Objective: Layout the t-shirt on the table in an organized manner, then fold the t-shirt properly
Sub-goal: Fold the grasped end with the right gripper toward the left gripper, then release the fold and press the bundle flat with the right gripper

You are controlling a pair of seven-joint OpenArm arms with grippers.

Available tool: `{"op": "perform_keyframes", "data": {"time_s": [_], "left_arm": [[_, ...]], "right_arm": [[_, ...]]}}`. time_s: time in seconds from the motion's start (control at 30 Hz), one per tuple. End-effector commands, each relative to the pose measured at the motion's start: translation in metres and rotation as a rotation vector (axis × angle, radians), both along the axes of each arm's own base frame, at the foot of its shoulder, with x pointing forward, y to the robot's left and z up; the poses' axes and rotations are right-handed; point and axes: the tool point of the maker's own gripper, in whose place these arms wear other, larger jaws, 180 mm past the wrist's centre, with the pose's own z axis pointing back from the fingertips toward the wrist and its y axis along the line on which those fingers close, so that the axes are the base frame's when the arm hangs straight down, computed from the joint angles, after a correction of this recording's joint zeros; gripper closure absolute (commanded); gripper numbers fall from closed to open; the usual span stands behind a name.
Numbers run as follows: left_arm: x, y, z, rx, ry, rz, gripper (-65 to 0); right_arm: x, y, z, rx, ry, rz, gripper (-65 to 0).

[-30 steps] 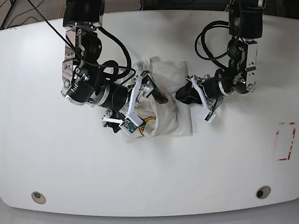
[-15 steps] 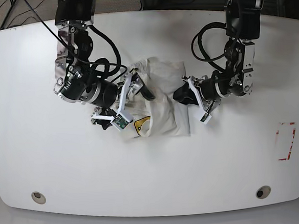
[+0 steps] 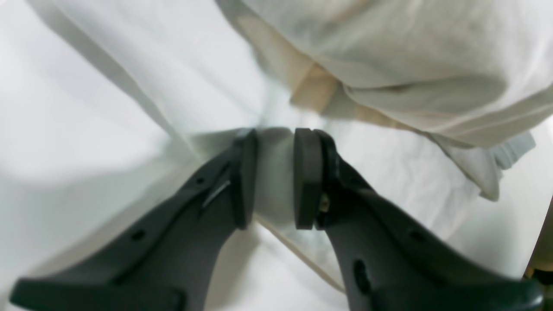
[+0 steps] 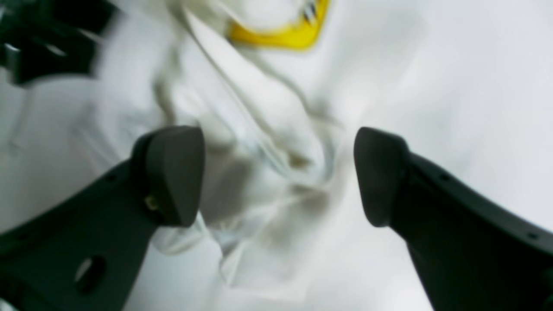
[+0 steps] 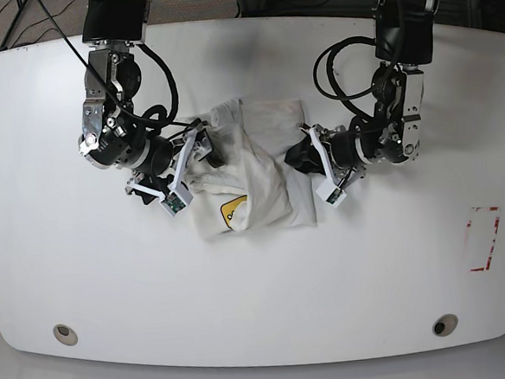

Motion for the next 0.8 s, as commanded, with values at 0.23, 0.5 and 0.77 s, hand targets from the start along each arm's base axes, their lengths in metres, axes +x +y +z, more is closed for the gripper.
{"op": "perform_keyframes", "data": {"time_s": [0.23,0.5,0.77], "left_arm": [[0.001,-0.004,0.012,-0.016,-0.009,-0.021,-14.0],[0.009,-0.008,0.038,-0.077,-0.067,-0.014,-24.6],[0.031,0.012,0.077,-0.128,-0.176,0.071,-33.9]], "right_arm": [[0.005,0.015,0.01,0.065,-0.036,0.012,-25.0],[0.003,0.022,0.026,0.072,-0.085,0.018,0.0],[-0.005,0.036,0.043,0.094,-0.128,0.028,-1.4]]}}
